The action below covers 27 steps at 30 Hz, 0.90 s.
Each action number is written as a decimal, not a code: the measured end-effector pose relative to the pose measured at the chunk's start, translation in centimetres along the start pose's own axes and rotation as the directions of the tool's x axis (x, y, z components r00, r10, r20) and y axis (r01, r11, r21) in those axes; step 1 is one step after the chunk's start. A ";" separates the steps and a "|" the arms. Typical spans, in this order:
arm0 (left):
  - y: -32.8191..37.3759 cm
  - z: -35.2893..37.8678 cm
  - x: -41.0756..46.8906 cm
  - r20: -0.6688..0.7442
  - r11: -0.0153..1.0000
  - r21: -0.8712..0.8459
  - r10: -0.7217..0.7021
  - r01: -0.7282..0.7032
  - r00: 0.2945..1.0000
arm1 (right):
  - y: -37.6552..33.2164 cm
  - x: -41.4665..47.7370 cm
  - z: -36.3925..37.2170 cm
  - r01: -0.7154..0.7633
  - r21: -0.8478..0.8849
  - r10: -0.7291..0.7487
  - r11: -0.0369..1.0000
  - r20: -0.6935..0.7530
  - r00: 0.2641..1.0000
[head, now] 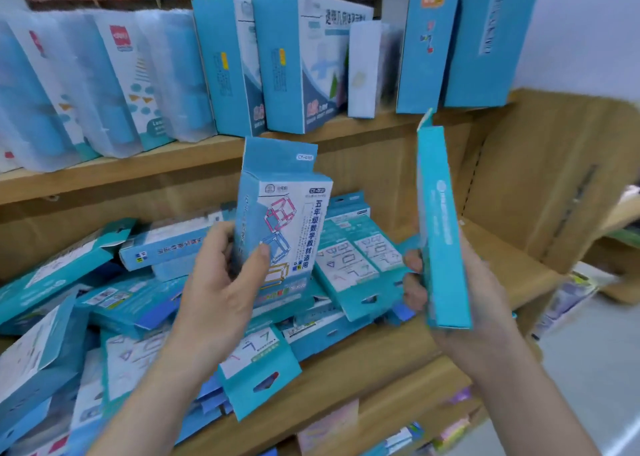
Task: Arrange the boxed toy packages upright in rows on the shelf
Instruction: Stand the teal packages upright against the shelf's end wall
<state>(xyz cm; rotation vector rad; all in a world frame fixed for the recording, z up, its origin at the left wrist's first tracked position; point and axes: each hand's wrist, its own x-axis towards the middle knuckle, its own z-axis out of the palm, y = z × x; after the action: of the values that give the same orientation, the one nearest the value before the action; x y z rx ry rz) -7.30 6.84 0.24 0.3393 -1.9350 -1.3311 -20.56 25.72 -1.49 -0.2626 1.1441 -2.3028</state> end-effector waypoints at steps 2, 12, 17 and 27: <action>0.3 1.5 0.4 0.033 0.987 0.145 0.069 -0.073 0.997 | -1.2 0.6 -1.4 -0.020 0.127 0.009 0.992 0.087 0.996; 1.8 15.9 5.1 0.192 0.742 0.579 0.277 -0.337 0.941 | -10.0 6.2 -12.7 -0.115 -0.152 0.119 0.982 0.016 0.993; 1.9 23.3 8.8 0.343 0.732 0.611 0.098 -0.301 0.934 | -13.9 10.5 -19.2 0.033 -0.737 -0.151 0.676 -0.095 0.984; -5.0 32.6 19.5 0.024 0.731 0.668 -0.210 0.141 0.977 | -15.8 19.0 -24.1 0.164 -0.878 -0.358 0.451 -0.010 0.934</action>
<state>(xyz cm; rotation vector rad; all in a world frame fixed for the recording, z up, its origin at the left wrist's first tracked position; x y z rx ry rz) -44.56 15.53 -1.62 0.8376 -2.4744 -0.7131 -52.10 39.17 -5.32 -0.6328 2.4997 -1.7589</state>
